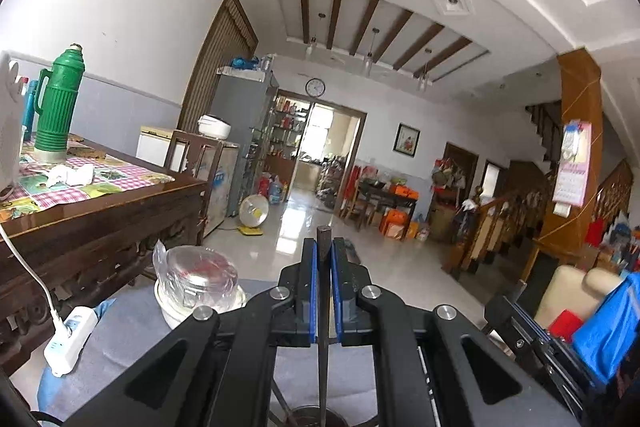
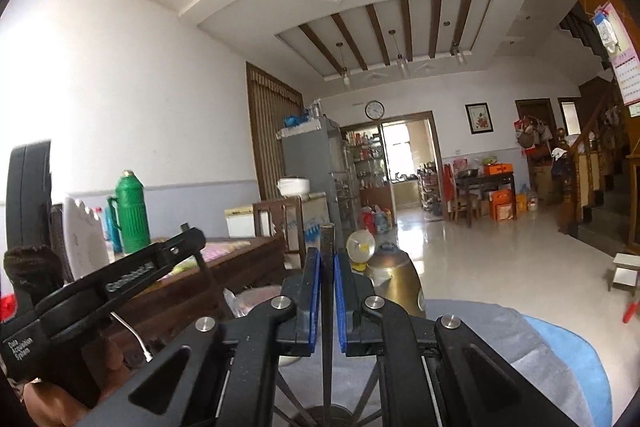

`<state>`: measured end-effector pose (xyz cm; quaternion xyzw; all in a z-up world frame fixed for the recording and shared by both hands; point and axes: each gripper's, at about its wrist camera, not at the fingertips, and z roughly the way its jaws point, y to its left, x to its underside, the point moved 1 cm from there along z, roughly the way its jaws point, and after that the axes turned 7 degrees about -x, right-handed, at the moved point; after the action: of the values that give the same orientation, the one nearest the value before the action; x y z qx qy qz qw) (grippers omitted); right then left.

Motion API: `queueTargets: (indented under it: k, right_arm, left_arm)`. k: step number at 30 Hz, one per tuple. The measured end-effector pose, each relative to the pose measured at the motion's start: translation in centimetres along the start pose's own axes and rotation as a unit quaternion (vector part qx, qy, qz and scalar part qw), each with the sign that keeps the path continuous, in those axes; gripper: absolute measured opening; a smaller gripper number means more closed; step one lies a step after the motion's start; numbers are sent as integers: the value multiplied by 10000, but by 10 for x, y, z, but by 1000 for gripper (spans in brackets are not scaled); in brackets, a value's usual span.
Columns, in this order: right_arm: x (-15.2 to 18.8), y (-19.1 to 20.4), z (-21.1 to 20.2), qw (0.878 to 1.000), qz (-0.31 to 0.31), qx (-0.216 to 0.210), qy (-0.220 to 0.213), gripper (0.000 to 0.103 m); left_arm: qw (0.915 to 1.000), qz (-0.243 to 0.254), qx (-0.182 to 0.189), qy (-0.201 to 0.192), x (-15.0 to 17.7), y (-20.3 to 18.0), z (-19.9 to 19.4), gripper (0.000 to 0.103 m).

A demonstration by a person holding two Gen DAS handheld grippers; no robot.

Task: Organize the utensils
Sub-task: 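Lift both held chopsticks up over the holder cup, then lower both chopsticks into the holder cup and open both grippers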

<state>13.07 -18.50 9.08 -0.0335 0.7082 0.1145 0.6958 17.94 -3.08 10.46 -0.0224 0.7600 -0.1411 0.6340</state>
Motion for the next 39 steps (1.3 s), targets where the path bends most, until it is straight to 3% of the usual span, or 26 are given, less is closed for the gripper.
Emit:
queueTargets:
  k: [11,22,23,25,26,27,30,33,39]
  right_arm:
    - [33,-29,20,9969,353,-72,697,8]
    - [54,-41,13,9874,809,-271,1329,11]
    - [54,-42,11,9865,872,-275,1360,17]
    - [54,-46,2,9844,1019,-320,1397,38]
    - [54,-48,-3,9836,1107,-372,1375,63]
    - [53,-50,-7,9837,1164,-408,1311,71]
    - [48,-50,-33,9885,1141,-388,913,71]
    - [48,-49,-50,9904,1095,-304,788,71]
    - [64,-54,-69,9863,1249,-182,1058,69]
  left_arm:
    - [9967,101,-198,781,53,6,25,7]
    - [9944,279,-68,1016,58,11,-19,9]
    - [9944,291,-71,1015,58,13,-26,11]
    - [9944,301,-101,1006,57,17,-36,26]
    - [9945,301,-125,999,56,20,-41,37]
    - [9947,299,-166,972,57,24,-50,41]
    - [9941,346,-257,999,59,34,-66,43]
    - [9918,274,-320,1204,68,48,-73,55]
    - [9796,168,-387,1967,101,57,-74,59]
